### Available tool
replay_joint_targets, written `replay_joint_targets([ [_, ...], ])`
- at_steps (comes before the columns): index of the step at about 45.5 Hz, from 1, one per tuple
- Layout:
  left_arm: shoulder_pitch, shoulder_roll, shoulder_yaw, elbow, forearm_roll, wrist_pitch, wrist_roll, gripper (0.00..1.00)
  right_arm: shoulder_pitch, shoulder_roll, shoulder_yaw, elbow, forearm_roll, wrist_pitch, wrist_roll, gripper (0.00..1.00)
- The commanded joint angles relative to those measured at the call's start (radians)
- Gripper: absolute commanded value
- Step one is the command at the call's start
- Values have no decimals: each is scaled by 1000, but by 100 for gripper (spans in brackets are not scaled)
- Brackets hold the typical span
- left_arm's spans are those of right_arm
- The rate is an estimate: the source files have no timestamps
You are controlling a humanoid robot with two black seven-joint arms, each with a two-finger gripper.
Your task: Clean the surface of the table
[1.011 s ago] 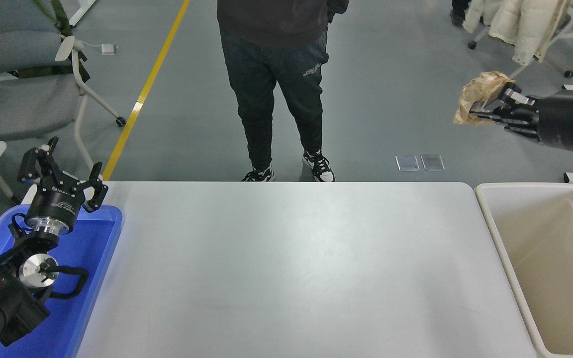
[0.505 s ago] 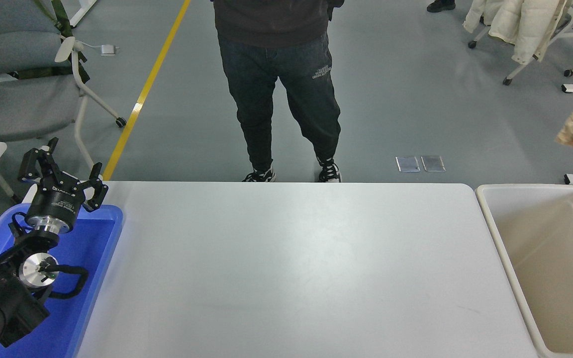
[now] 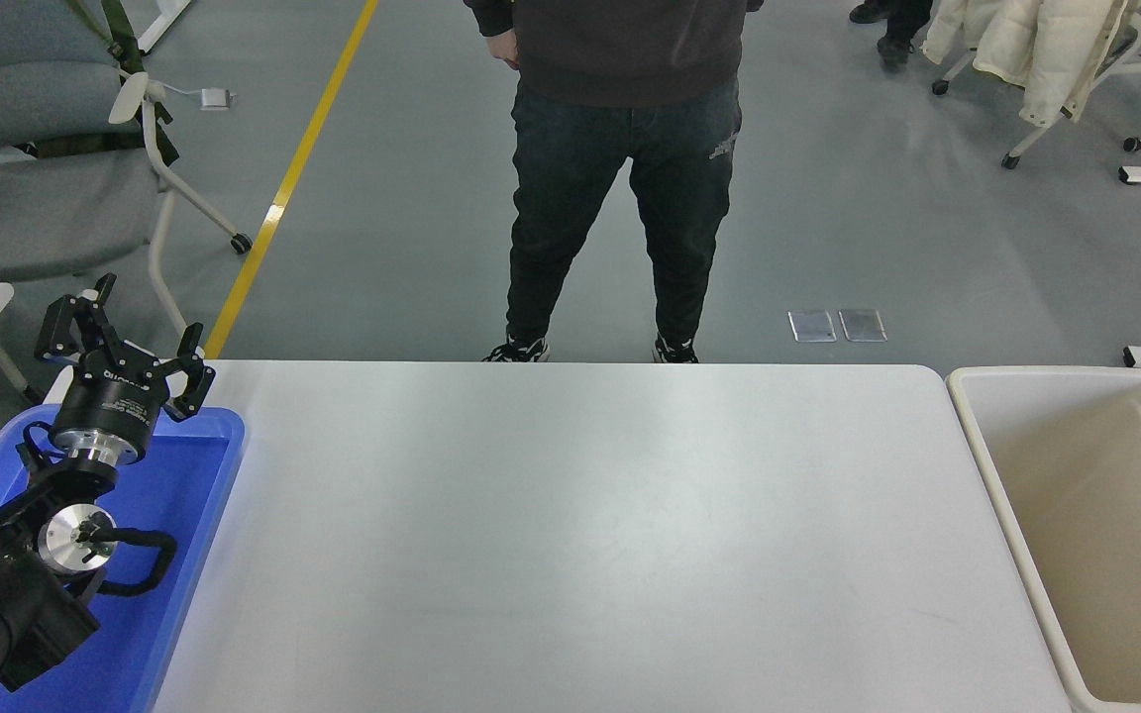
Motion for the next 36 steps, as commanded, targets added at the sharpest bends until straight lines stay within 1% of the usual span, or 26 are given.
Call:
replay_joint_targets([
  [1,0,0,0,1,0,-2,0,100,-65,80,1,-182,30,-3,10,0],
  [4,0,0,0,-1,0,-2,0,100,-92,107,0,-257,40,-1,11,0],
  [12,0,0,0,-1,0,-2,0,100,-102,213,-3,-411,40,5,36,0],
  [19,0,0,0,1,0,0,0,100,-102,297,-5,-500,39,5,37,0],
  [29,0,0,0,1,0,-2,0,100,-102,354,-26,-541,37,-7,37,0],
  [36,0,0,0,-1,0,-2,0,100,-101,464,-80,-690,40,-9,37,0],
])
